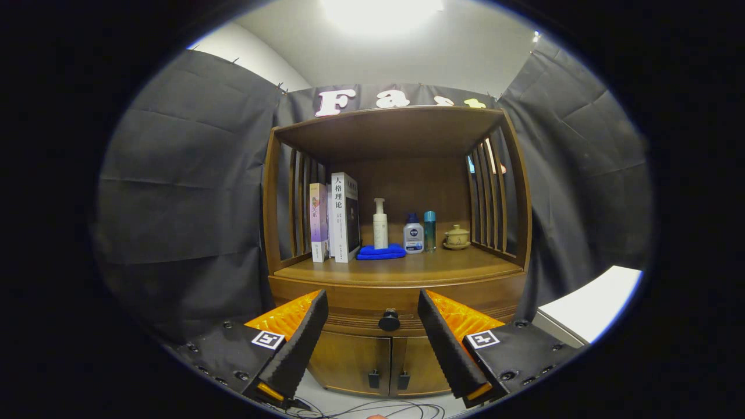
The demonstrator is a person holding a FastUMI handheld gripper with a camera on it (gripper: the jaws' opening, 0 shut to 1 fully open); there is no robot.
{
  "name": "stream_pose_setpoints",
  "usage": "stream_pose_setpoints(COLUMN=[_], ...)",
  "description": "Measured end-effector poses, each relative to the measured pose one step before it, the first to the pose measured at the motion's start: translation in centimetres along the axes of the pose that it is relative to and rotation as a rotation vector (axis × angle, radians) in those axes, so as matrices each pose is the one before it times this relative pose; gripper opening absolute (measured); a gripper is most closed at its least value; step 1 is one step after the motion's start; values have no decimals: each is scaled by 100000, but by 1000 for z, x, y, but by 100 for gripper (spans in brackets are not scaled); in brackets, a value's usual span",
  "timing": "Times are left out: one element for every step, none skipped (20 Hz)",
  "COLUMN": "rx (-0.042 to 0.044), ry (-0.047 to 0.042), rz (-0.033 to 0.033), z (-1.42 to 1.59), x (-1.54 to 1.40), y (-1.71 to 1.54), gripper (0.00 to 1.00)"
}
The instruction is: Pull open the drawer, take out the items inside it, and place them on the countertop above the cabinet.
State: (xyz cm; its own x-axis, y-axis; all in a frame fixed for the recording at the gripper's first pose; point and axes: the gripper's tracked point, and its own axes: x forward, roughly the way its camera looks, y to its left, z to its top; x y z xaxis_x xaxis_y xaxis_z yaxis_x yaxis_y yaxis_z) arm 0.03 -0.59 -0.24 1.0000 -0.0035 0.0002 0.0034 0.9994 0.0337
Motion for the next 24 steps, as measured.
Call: stream_pose_setpoints(rx=[54,140,329,229,116,28,-4,104,284,385,157,-202,-322,-225,-158,125,153,-57,-70,29,214,289,-80,-483], ry=[68,4,-75,32,181,120,235,309,224,159,-347,-253,-129,-6,-238,-271,169,459,298,363,619,620,760,771], rz=[-92,5,-4,62,-207,-103,60,170,483,471,278,-198,-196,-164,-390,-340,53,-22,-166,-596,-524,-262,-155,-283], z=[-10,-71,2,-111,-94,-182,-52,-121,40,62,134,125,132,-15,136,91,-45,-186,-188,-299,-367,-506,-440,-443], x=[-11,29,7,22,151,62,163,250,164,179,301,353,390,407,459,502,574,660,637,643,614,642,614,496], y=[-94,-38,-27,43,-87,-74,-10,47,153,121,13,-44,-47,-8,-34,-39,51,-13,-88,-225,-154,-88,-64,-168], gripper=[97,97,97,97,97,97,97,97,97,97,97,97,97,97,97,97,97,97,97,97,97,98,98,98])
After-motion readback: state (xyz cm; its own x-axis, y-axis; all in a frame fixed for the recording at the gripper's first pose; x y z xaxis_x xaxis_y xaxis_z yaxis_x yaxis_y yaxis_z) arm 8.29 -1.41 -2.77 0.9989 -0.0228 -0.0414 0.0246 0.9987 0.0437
